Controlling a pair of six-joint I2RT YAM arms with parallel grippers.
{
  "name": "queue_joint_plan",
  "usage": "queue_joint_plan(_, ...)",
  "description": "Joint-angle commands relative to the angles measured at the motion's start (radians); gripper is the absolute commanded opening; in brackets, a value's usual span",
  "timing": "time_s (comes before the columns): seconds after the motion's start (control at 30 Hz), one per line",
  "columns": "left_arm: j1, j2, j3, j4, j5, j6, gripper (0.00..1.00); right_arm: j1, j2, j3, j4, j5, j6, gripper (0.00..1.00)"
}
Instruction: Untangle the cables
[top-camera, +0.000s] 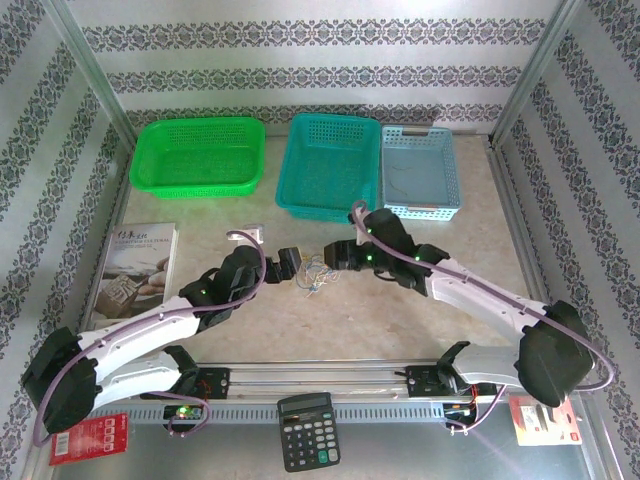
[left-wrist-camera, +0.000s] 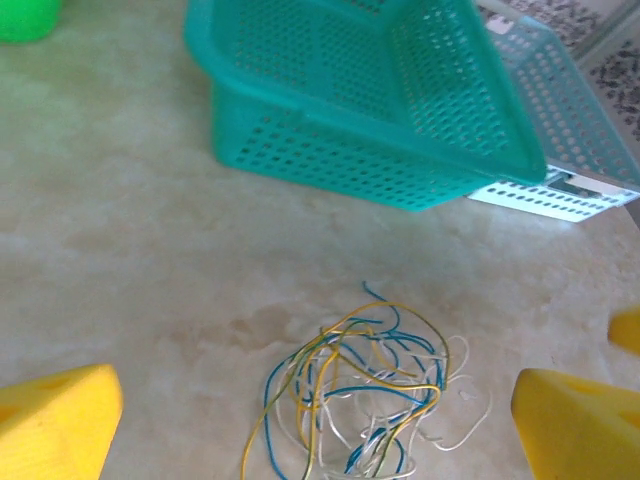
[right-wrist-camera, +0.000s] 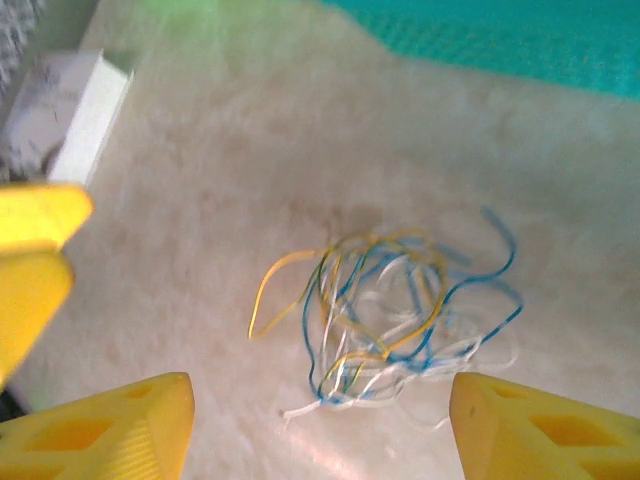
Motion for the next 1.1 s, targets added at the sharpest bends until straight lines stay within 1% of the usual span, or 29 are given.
queue_joint_plan(0.0, 0.035, -0.018, -0.022, -0.067, 0.073, -0.127, 1.00, 0.052, 0.003, -0.030, 0.022, 0.077, 0.041, 0.68)
queue_joint_plan(0.1, 0.062, -0.031, -0.051, -0.058, 0.097, -0.184, 1.00, 0.108, 0.037, -0.030, 0.066, 0.068, 0.075, 0.66)
queue_joint_plan(0.23, 0.150, -0.074, -0.117, -0.017, 0.145, -0.261, 1.00, 0.159, 0.119, 0.011, 0.101, 0.043, 0.112, 0.62)
queue_joint_plan(0.37, 0.222, -0.123, -0.126, -0.051, 0.165, -0.253, 1.00, 0.200, 0.198, 0.064, 0.114, 0.056, 0.132, 0.58)
queue_joint_plan(0.5, 0.282, -0.161, -0.107, -0.099, 0.194, -0.217, 1.00, 0.225, 0.267, 0.112, 0.124, 0.071, 0.157, 0.56)
queue_joint_plan(0.77, 0.321, -0.191, -0.099, -0.111, 0.219, -0.191, 1.00, 0.238, 0.391, 0.178, 0.133, 0.107, 0.212, 0.51)
queue_joint_plan(1.0, 0.330, -0.188, -0.102, -0.092, 0.242, -0.185, 1.00, 0.238, 0.486, 0.238, 0.129, 0.115, 0.225, 0.48)
queue_joint_plan(1.07, 0.333, -0.188, -0.102, -0.090, 0.246, -0.185, 1.00, 0.236, 0.512, 0.253, 0.126, 0.112, 0.224, 0.46)
